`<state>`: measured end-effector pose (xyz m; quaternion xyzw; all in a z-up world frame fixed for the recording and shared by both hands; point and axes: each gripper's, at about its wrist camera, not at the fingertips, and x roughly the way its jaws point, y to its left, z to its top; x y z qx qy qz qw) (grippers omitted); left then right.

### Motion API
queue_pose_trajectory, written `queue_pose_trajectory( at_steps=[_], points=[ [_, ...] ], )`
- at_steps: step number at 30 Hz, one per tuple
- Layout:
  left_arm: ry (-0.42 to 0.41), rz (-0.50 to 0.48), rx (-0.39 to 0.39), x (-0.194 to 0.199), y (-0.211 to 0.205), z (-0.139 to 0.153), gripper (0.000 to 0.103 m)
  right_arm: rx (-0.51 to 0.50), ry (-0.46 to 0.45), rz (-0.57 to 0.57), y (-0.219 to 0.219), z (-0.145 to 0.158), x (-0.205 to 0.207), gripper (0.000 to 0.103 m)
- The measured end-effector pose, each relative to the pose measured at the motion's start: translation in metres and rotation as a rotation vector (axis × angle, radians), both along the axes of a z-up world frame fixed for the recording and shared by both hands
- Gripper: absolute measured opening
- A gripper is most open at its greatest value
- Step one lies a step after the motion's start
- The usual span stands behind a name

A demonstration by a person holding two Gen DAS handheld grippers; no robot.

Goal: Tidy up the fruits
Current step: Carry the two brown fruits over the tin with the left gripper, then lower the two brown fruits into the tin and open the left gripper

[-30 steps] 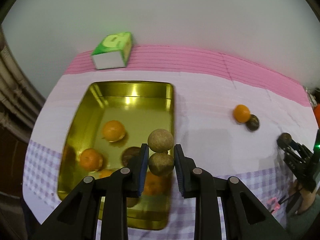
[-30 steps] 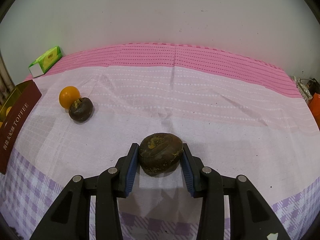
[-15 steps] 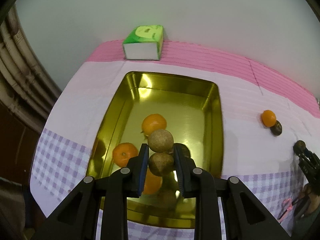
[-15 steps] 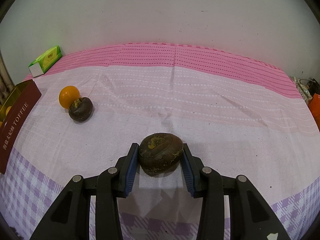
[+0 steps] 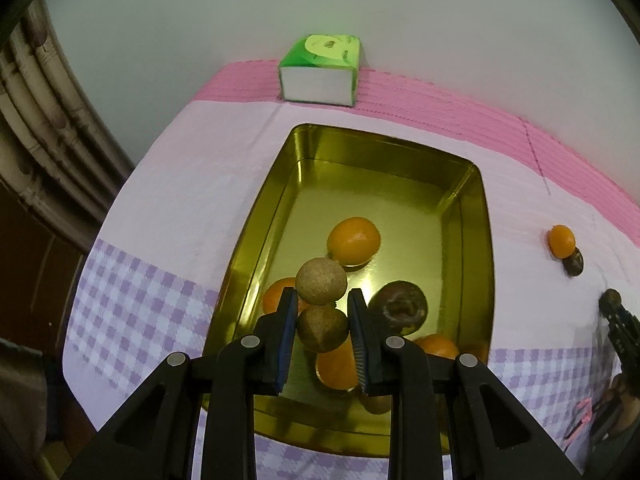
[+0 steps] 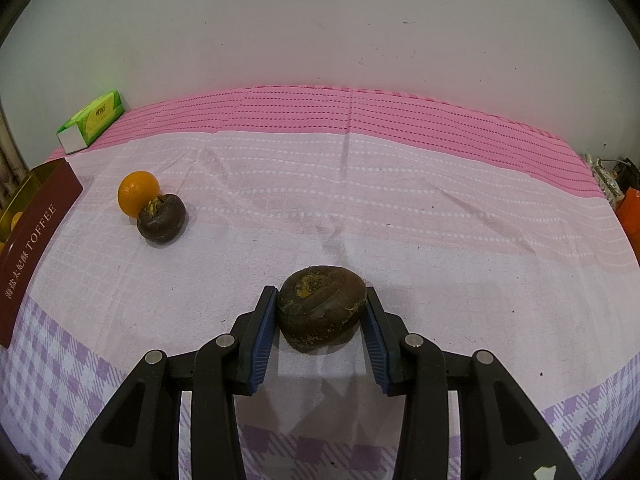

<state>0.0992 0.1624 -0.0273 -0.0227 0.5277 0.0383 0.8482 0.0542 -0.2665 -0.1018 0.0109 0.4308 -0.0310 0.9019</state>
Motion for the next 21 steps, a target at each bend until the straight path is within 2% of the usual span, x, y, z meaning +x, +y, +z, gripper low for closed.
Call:
queue_pose_trajectory(
  at_steps=[21],
  points=[
    [0.090,0.034,0.002,-0.019,0.020,-0.028,0.026,-0.003,0.000,0.000,0.000,0.000,0.000,0.038]
  ],
)
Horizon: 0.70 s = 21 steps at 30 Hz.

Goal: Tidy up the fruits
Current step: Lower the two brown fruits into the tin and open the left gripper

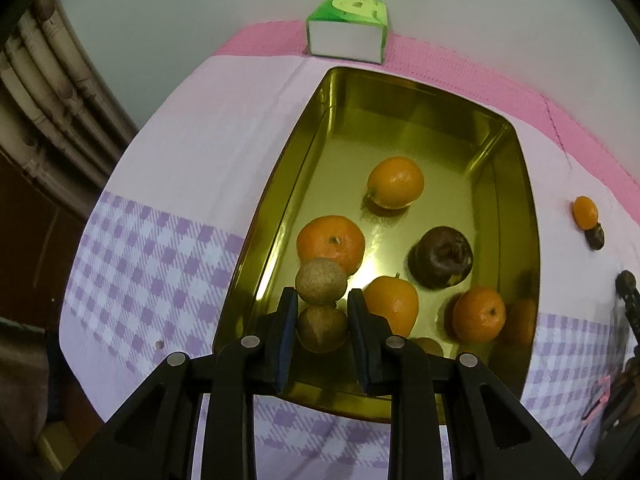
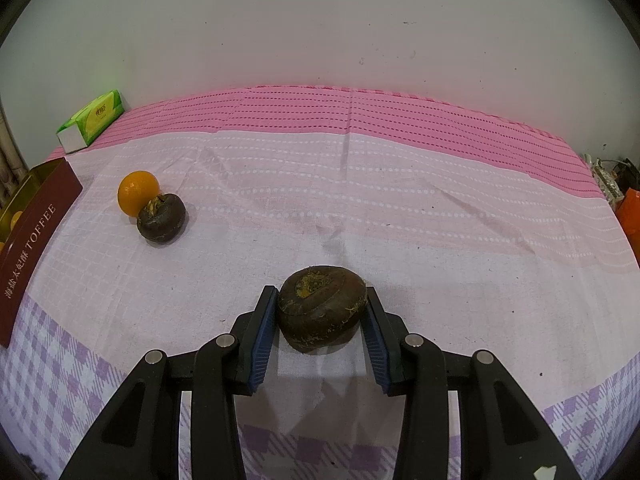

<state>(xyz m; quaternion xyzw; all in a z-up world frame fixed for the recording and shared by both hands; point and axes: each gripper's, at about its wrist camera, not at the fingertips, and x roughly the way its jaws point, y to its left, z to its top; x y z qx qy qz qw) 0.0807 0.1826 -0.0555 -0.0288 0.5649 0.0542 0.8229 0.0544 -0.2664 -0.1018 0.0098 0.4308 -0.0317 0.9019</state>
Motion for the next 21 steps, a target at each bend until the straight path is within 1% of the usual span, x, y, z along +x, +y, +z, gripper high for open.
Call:
queue_pose_trajectory(
  at_steps=[12,21],
  points=[
    [0.037,-0.006,0.022,0.001,0.003,-0.018,0.026,-0.005,0.000,0.001,-0.003,-0.002,0.001,0.039],
    [0.034,-0.023,0.044,0.002,0.002,-0.027,0.027,-0.005,0.000,0.001,-0.002,-0.002,0.001,0.039]
  ],
)
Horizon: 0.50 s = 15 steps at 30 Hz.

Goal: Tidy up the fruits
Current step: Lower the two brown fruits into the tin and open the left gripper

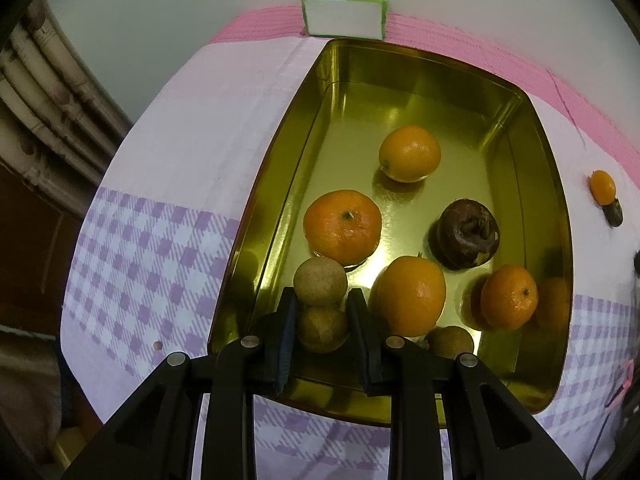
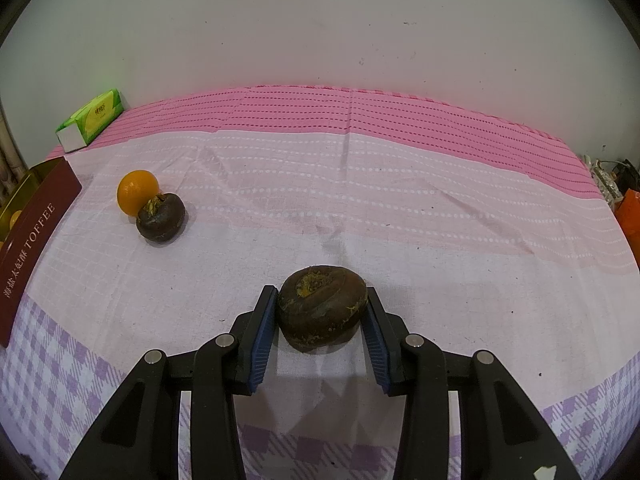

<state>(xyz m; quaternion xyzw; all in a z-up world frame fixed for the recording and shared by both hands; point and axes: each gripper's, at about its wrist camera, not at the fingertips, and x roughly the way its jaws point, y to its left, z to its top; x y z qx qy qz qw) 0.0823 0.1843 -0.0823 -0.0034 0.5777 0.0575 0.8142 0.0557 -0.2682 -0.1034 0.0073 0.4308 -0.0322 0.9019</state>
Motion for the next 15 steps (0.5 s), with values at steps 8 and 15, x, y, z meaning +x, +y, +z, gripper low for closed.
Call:
queue_pose_trajectory(
  at_steps=[8,15],
  points=[
    [-0.003,-0.002,0.004,-0.0011,-0.0028,-0.0017,0.027,-0.005,0.000,0.000,0.0015,0.0000,0.0001,0.039],
    [-0.019,-0.008,0.005,-0.0045,-0.0036,0.0057,0.028,-0.009,0.000,0.000,0.0030,0.0002,0.0003,0.039]
  ],
)
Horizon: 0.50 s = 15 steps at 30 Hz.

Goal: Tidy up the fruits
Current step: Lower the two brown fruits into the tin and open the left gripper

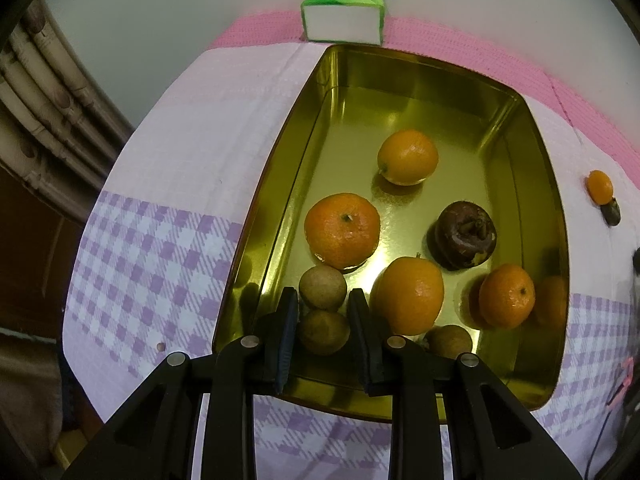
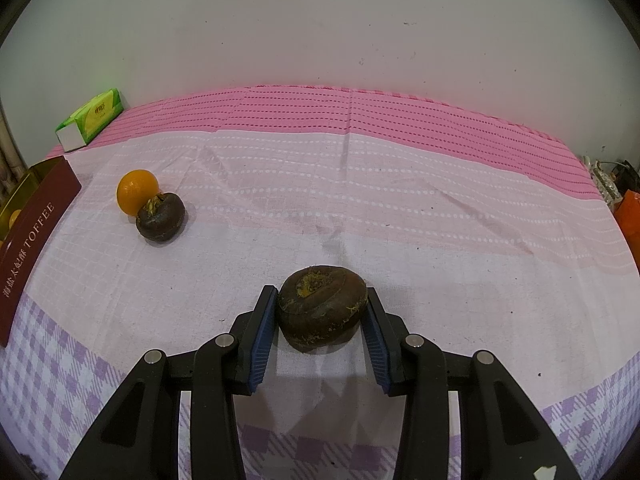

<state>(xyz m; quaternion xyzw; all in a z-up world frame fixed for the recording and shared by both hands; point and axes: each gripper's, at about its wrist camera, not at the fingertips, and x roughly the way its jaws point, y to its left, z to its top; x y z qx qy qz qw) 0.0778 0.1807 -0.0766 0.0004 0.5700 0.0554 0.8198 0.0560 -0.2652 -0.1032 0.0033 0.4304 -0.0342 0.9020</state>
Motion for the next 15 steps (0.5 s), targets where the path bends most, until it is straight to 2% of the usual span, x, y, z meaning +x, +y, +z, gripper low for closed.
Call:
queue_pose_trajectory(
  at_steps=[7,15],
  points=[
    [-0.028,-0.004,0.001,-0.002,0.000,0.013,0.034,-0.003,0.000,0.000,0.000,0.000,0.000,0.039],
    [-0.051,-0.002,-0.009,-0.006,0.006,0.026,0.036,0.005,-0.001,-0.007,0.000,0.001,-0.001,0.038]
  ],
)
